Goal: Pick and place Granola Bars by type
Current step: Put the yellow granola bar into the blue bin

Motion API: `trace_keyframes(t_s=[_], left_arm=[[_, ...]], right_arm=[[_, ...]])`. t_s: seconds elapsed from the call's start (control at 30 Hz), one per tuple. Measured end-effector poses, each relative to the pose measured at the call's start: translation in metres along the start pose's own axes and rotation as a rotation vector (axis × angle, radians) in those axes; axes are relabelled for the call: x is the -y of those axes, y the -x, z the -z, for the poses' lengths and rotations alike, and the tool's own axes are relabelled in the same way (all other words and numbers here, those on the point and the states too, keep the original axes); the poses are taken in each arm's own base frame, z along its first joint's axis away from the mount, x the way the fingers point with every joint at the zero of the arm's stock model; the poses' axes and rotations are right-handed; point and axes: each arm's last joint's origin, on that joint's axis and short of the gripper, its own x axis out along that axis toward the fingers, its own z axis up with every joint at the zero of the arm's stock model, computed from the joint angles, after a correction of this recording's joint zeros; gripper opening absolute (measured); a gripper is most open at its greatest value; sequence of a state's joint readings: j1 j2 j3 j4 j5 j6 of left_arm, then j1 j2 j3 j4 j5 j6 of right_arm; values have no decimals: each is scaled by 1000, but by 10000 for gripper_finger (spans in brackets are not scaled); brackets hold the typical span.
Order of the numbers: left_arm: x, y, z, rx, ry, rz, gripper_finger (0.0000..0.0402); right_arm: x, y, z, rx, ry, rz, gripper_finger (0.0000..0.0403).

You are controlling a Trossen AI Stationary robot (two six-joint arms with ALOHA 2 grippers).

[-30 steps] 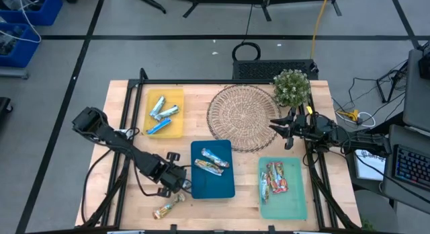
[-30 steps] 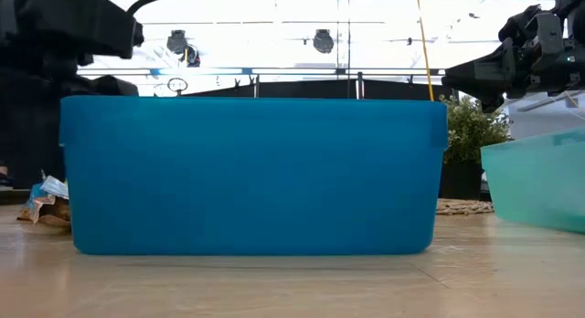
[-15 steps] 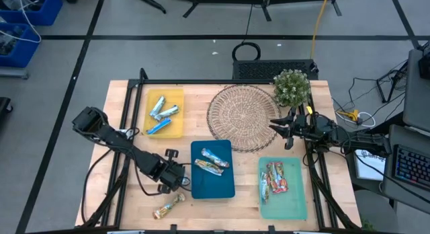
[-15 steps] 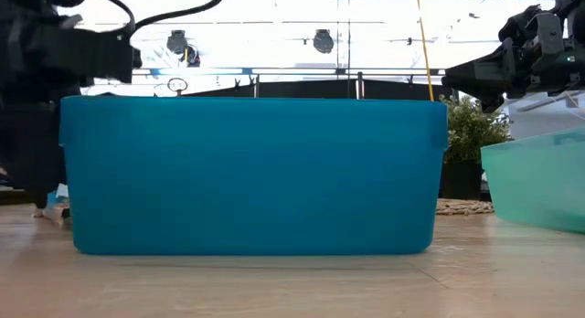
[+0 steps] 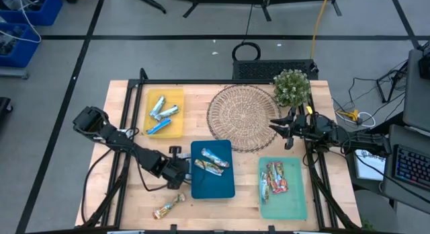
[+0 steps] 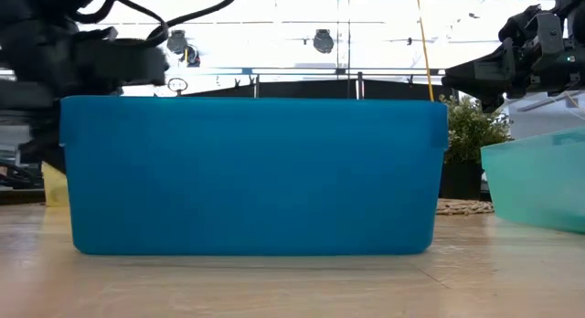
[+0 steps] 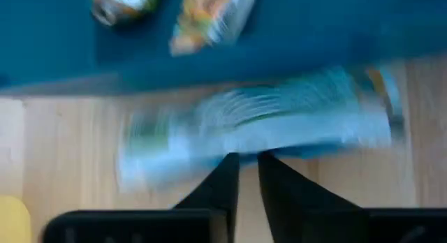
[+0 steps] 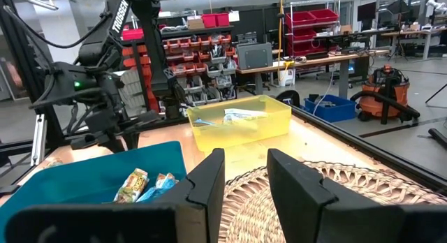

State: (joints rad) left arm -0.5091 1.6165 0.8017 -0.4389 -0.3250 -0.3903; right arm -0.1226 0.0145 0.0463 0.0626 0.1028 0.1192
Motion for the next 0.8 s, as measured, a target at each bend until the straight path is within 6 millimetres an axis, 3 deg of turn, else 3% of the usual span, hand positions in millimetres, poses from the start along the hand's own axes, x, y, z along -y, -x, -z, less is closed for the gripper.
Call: trace_keyframes(t_s=[0.13,0.57,0.8], left_arm=[[0,0,-1,12,15,-8,9],[10,11,7,-4,45,14,2],[23,29,-5,184,21,74,1]], right_arm=[[0,0,0,0,0,0,100],[0,0,0,0,0,0,100],[0,0,0,0,0,0,100]])
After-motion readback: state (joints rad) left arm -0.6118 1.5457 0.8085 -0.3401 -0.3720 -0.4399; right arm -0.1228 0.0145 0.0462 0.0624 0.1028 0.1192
